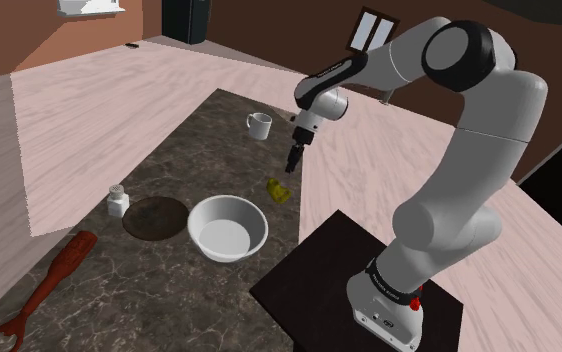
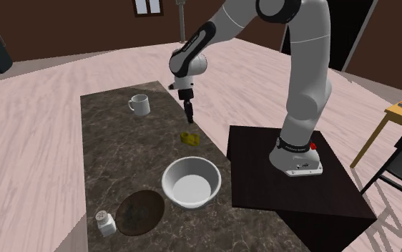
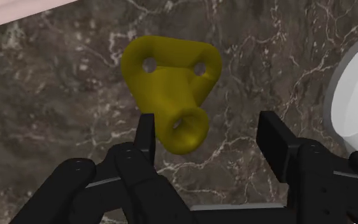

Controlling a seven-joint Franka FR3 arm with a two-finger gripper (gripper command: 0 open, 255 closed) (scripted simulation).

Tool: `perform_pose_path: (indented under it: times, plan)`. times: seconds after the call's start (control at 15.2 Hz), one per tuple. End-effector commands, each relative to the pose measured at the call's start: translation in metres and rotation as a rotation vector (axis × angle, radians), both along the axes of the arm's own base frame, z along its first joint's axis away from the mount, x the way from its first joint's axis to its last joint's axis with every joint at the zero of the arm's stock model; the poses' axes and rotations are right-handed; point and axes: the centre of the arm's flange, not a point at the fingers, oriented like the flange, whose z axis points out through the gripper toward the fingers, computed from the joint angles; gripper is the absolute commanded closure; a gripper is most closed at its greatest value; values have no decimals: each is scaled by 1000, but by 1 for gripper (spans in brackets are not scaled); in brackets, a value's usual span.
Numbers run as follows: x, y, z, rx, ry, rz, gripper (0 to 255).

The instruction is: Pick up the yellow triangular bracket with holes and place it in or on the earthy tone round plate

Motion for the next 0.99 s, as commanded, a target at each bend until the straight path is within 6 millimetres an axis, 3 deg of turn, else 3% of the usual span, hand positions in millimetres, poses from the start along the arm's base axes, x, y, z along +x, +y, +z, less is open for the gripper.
perform_pose_path:
  times: [0.0, 0.2, 0.66, 0.92]
  plan:
    - [-1, 26, -9, -102, -72, 12, 0]
    - [-4, 73, -31, -282, -192, 38, 0]
    - [-4, 76, -68, -282, -192, 38, 0]
    - [-4, 77, -71, -282, -192, 38, 0]
